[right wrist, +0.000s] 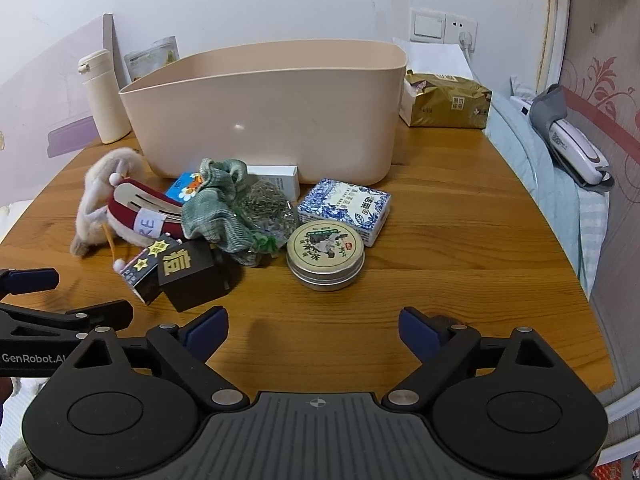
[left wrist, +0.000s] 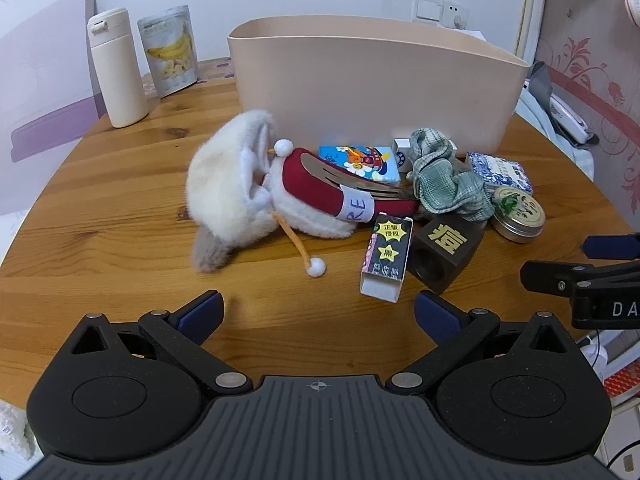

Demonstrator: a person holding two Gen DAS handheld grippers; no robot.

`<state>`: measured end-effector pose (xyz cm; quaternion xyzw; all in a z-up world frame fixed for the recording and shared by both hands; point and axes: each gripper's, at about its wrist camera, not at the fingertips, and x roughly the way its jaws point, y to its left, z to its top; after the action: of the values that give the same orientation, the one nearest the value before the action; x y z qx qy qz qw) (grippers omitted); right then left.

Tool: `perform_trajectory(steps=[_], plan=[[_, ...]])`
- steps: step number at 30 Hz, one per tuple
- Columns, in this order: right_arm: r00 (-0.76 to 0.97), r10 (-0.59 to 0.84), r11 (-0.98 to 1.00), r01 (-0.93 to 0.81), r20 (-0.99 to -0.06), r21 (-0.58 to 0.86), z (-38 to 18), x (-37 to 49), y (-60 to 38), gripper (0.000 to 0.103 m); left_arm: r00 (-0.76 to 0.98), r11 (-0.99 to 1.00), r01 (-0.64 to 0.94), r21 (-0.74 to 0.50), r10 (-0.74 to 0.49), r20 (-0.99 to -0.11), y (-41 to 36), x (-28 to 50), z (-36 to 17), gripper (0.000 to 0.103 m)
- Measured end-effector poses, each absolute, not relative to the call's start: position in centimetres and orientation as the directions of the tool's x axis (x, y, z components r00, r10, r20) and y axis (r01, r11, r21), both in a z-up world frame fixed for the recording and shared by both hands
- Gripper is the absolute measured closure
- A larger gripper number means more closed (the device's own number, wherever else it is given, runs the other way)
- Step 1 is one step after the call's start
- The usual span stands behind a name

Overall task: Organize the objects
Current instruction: 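Grasp the black-yellow small box with left gripper while right gripper grasps the round tin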

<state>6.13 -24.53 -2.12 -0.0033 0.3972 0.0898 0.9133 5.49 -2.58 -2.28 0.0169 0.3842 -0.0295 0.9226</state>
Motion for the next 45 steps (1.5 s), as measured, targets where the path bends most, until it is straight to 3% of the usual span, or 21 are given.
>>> perform_trajectory(steps=[9, 14, 27, 31, 41, 45], plan=[[0.657, 0.173, 0.982, -0.176, -0.734, 0.073, -3.1, 7.7, -24.7, 0.013, 0.703, 0.994, 0.112, 0.003, -0.077, -0.707, -3.3, 6.8, -2.9, 0.0], [0.658, 0.165, 0.983, -0.174, -0.734, 0.065, -3.5, 8.4, -24.8, 0.017, 0.71, 0.989, 0.146, 0.019, -0.091, -0.699, -4.1, 7.2, -3.0, 0.014], [0.676, 0.152, 0.983, -0.178, -0.721, 0.041, -3.6, 9.3, -24.8, 0.028, 0.692, 0.988, 0.156, 0.003, -0.107, -0.714, -4.3, 7.6, -3.2, 0.018], [0.679, 0.152, 0.982, -0.185, -0.719, 0.033, -3.6, 9.6, -24.6, 0.036, 0.69, 0.986, 0.163, -0.029, -0.135, -0.711, -4.4, 8.0, -3.0, 0.026], [0.692, 0.159, 0.981, -0.19, -0.704, 0.034, -3.7, 10.6, -24.5, 0.046, 0.69, 0.977, 0.2, -0.073, -0.193, -0.698, -4.7, 8.3, -2.7, 0.067], [0.703, 0.156, 0.983, -0.182, -0.694, 0.037, -3.8, 10.9, -24.6, 0.052, 0.693, 0.976, 0.208, -0.064, -0.193, -0.695, -4.6, 8.3, -2.8, 0.075]])
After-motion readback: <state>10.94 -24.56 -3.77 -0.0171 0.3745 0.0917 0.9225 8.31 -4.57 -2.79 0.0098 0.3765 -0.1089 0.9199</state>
